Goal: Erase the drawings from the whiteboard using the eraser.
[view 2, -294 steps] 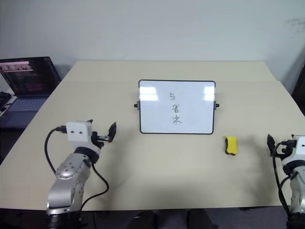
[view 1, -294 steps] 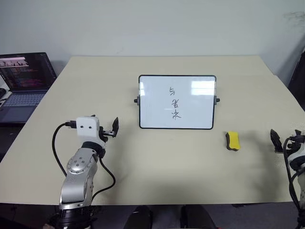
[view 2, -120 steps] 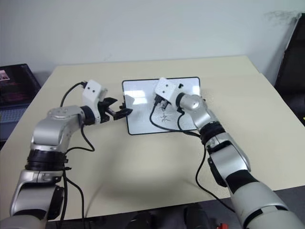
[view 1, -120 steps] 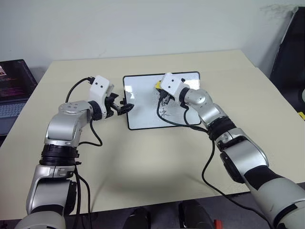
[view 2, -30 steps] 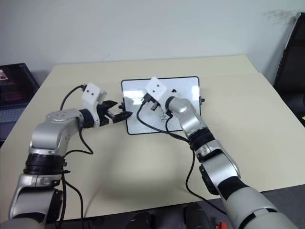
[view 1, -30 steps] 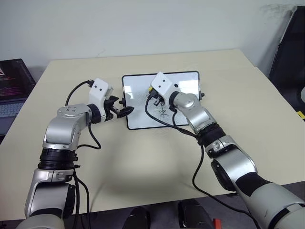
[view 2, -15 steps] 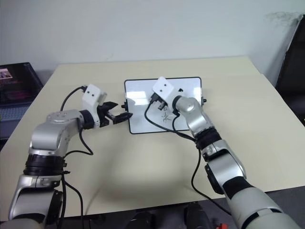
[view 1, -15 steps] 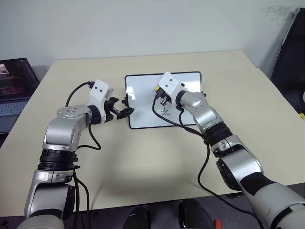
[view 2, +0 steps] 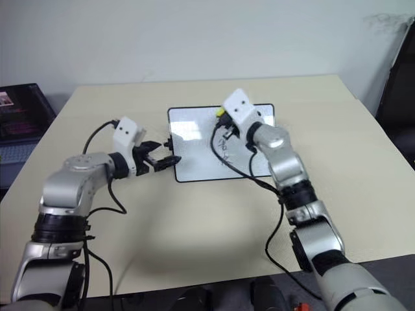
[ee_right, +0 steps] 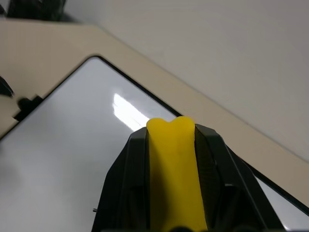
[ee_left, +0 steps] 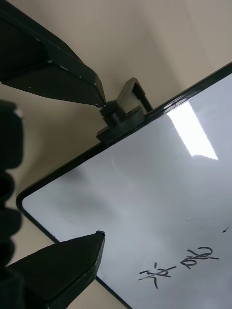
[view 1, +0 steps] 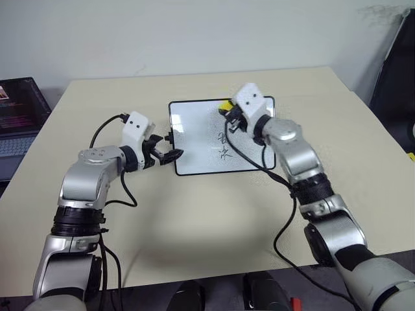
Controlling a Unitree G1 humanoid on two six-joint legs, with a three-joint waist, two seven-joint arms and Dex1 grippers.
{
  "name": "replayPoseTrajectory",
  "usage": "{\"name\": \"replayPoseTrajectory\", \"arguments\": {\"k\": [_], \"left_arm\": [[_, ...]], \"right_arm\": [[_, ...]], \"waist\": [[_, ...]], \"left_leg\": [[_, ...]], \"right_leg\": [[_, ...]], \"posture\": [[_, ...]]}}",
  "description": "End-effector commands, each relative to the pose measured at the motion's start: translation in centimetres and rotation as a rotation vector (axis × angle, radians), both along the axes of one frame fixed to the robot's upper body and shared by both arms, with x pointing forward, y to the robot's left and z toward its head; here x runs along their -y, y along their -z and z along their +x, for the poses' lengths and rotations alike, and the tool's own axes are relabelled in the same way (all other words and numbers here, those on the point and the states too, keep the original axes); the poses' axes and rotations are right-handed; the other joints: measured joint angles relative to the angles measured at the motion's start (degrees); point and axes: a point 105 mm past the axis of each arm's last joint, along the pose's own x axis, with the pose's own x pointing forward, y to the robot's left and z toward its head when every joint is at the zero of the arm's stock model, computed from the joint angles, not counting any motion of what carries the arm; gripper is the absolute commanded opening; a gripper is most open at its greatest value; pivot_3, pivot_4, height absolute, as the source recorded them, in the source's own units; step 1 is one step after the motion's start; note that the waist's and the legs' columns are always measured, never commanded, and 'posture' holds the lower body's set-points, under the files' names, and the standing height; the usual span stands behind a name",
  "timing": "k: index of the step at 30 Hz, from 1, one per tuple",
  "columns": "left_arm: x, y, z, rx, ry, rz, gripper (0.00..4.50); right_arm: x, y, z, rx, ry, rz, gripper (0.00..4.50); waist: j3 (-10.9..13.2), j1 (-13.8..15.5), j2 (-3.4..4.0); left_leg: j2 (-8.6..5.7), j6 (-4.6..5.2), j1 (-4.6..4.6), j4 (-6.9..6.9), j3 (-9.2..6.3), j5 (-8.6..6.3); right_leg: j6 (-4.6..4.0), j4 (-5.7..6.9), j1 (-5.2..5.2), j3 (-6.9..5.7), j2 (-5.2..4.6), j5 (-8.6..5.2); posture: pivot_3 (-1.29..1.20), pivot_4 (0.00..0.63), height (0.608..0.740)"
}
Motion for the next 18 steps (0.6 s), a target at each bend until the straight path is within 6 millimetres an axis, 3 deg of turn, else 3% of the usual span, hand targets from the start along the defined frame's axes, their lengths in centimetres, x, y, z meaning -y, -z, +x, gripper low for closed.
{"name": "replayPoseTrajectory", "arguments": {"k": [1,5,8,18], "left_arm": [[-0.1,-2.2,-0.6,0.09,0.017,-0.021,4.5],[0.0,-1.4,-1.3,0.076,0.019,-0.029,4.5],[0.1,-0.7,-1.9,0.061,0.02,-0.024,4.5],[0.7,0.1,-1.9,0.055,0.004,-0.023,4.5]], "right_arm": [[2.3,-1.3,-2.4,0.052,-0.012,0.084,0.96],[4.9,0.5,-4.4,0.035,0.031,0.13,0.96],[5.7,2.1,-5.8,0.045,0.061,0.109,0.96],[5.8,6.7,-7.8,0.014,0.084,0.057,0.96]], "waist": [[0.0,0.2,0.0],[0.0,0.4,0.0],[0.0,0.4,-0.01],[0.0,1.4,-0.03]], "left_leg": [[0.0,0.0,0.0,0.0,0.01,0.0],[0.02,0.19,0.07,0.0,0.07,-0.11],[0.03,0.21,0.14,0.0,0.13,-0.11],[0.03,0.21,0.23,0.04,0.13,-0.11]], "right_leg": [[0.0,0.01,0.0,0.01,0.0,0.0],[0.0,0.05,0.03,0.06,0.01,0.0],[0.01,0.1,0.05,0.1,0.02,-0.01],[0.01,0.13,0.15,0.08,0.05,-0.01]], "posture": [[0.0,0.15,0.74],[0.0,0.15,0.74],[0.0,0.15,0.74],[0.0,0.15,0.74]]}}
